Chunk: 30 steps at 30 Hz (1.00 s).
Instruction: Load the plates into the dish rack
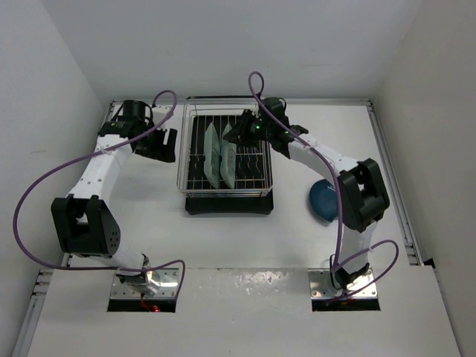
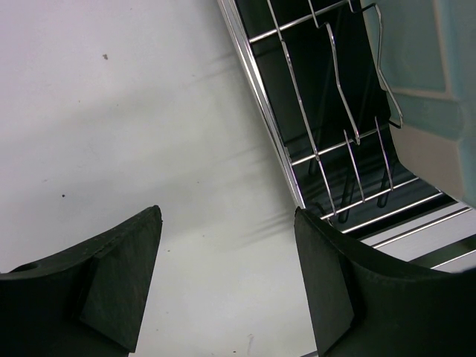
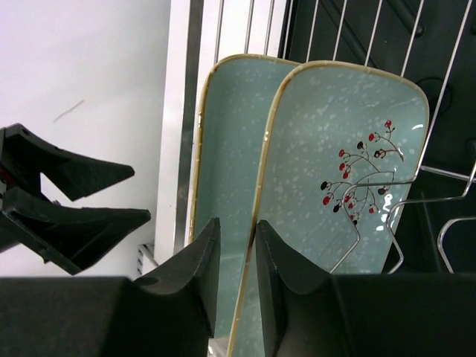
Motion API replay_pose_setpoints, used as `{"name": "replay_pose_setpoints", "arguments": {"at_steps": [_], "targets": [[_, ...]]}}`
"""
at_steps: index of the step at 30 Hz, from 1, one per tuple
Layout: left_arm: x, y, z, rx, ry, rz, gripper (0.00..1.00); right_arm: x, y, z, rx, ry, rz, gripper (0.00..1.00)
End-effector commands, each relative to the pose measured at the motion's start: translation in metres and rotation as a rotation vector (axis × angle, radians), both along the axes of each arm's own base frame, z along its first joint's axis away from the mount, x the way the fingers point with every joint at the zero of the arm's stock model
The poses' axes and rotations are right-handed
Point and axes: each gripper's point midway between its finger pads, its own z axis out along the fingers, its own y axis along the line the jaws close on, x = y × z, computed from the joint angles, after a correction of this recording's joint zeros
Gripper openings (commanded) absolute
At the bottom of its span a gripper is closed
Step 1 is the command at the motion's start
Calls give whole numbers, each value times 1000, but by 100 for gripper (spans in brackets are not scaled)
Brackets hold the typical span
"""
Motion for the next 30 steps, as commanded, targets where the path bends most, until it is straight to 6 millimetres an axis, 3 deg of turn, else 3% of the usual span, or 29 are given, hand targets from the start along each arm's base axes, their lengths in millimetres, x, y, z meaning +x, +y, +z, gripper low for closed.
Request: {"name": "replay_pose_setpoints", "arguments": {"at_steps": [1,5,6,8,9,10,11,12,13,14,15,16,17,18,19,20,21,22,25,30], "targets": [[0,3,12,-9,-41,0,76,3,15,43,49,-127,60,25],[1,3,9,-9,-32,0,76,-2,14,52,18,-142,77,30],[1,3,9,-9,-32,0,76,-3,14,69,18,-167,85,36],[1,3,9,-9,-32,0,76,-13,5,68,-65,-166,117,46],[1,4,8,-1,-32,5,76,-11,0,94,-94,-249,129,58],[1,4,8,-1,-32,5,76,-7,-12,97,-148,-267,102,64],[0,4,12,-1,-43,5,76,-21,-36,90,-276,-233,92,70],[0,4,12,-1,-43,5,77,-17,-56,94,-343,-258,67,81],[0,4,12,-1,-43,5,77,-6,-90,89,-450,-247,-53,86],[0,4,12,-1,-43,5,77,-21,-127,87,-511,-189,-103,88],[0,5,12,4,-45,-2,77,-24,-147,80,-542,-155,-149,90],[1,5,9,4,-36,-2,77,-30,-173,60,-602,-90,-202,90],[1,5,9,4,-36,-2,77,-34,-219,47,-628,-24,-320,90],[4,5,8,4,-33,-2,77,-43,-238,46,-643,-2,-363,88],[2,3,2,0,-11,-15,77,-63,-258,14,-703,85,-387,88],[4,-1,6,0,-23,-28,77,-63,-291,7,-721,131,-473,87],[5,-3,2,-7,-11,-33,77,-69,-299,3,-723,146,-495,87],[6,-6,6,-8,-20,-42,77,-78,-312,-17,-749,199,-509,87],[6,-17,6,-17,-12,-71,76,-94,-325,-56,-798,288,-475,83],[7,-25,9,-17,-22,-93,73,-113,-300,-109,-747,387,-298,75]]}}
